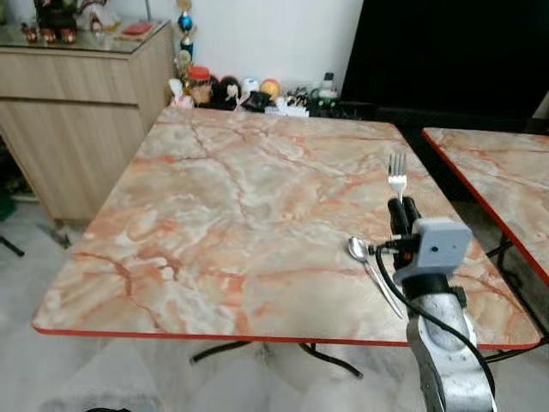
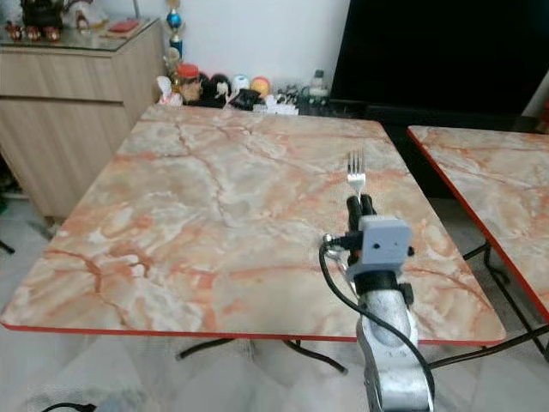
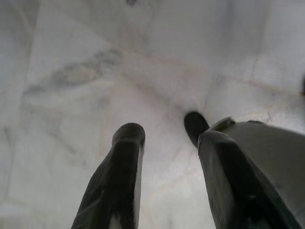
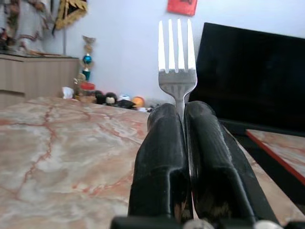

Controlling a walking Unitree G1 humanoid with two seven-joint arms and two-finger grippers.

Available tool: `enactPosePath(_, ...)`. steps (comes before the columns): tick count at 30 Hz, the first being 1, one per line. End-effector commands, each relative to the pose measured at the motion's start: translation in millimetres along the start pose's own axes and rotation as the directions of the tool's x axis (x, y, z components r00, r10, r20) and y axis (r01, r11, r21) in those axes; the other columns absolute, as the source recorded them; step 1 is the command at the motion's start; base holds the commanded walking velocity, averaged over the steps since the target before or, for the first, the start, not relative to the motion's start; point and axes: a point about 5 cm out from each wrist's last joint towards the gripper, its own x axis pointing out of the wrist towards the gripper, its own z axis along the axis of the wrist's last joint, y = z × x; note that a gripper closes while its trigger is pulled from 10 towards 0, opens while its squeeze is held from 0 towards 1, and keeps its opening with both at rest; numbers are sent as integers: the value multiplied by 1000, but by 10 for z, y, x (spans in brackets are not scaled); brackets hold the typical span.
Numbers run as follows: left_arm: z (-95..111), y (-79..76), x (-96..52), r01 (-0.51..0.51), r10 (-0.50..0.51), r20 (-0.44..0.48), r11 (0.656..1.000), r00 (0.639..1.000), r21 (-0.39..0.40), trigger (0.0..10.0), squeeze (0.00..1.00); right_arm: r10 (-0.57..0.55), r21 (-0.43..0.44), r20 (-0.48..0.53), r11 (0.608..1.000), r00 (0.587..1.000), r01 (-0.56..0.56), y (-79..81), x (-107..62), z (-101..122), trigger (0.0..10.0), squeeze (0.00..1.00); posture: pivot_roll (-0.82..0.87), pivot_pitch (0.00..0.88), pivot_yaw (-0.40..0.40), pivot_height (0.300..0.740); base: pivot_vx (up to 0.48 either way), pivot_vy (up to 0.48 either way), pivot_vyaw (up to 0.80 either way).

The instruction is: Setting the table

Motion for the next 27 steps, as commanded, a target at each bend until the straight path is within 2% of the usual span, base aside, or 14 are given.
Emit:
enactPosePath(1,-61,-90,1,26,-26,-27,1000,999,-10,10000,0,-20,-11,-1,1000,1000,20,-67,-4,-9,10000,0,-41,68,-17,740,0,-480,0)
enactPosePath(16,-17,-95,13,25,-25,-17,1000,1000,-7,10000,0,-25,-16,3,1000,1000,25,-64,7,-6,10000,0,-48,78,-8,740,0,-480,0)
enactPosePath(27,-60,-104,3,25,-25,-24,1000,999,-9,10000,0,-37,-15,16,999,999,37,-86,35,22,10000,0,-47,79,-8,740,0,-480,0)
